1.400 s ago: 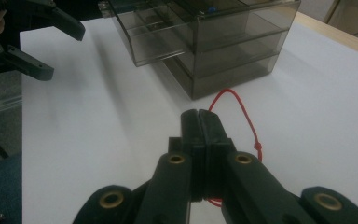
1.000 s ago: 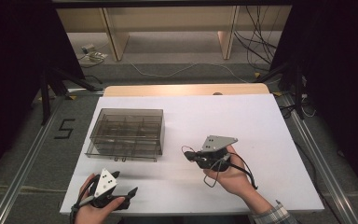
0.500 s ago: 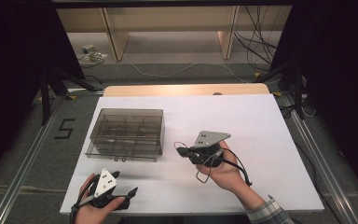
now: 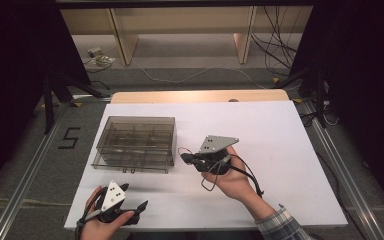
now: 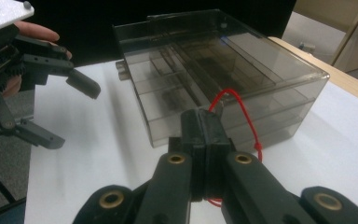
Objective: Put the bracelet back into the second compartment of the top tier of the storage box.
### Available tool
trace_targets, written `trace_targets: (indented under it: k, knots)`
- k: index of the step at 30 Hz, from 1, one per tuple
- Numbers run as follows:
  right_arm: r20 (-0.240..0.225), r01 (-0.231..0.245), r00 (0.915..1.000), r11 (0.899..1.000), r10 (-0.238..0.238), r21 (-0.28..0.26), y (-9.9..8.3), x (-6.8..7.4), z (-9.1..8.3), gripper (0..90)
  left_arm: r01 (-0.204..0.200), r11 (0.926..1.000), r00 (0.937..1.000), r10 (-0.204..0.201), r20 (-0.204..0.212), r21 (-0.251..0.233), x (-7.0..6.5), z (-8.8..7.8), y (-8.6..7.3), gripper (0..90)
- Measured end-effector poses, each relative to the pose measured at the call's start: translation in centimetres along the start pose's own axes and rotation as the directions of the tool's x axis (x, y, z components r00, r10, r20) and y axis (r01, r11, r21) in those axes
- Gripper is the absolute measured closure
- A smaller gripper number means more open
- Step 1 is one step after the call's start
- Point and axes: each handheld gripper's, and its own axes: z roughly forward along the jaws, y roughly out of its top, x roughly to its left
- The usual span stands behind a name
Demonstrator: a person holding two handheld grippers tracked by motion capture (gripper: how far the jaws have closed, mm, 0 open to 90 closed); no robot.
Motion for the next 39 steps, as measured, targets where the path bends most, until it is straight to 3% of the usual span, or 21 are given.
trace_targets:
  k: [39]
  knots:
    - [-0.049,0.017,0.9987,1.0,-0.017,-0.015,3.5,1.1,3.8,90.0,0.001,1.0,1.0,-0.001,0.008,0.003,0.0,0.1,0.0,16.5]
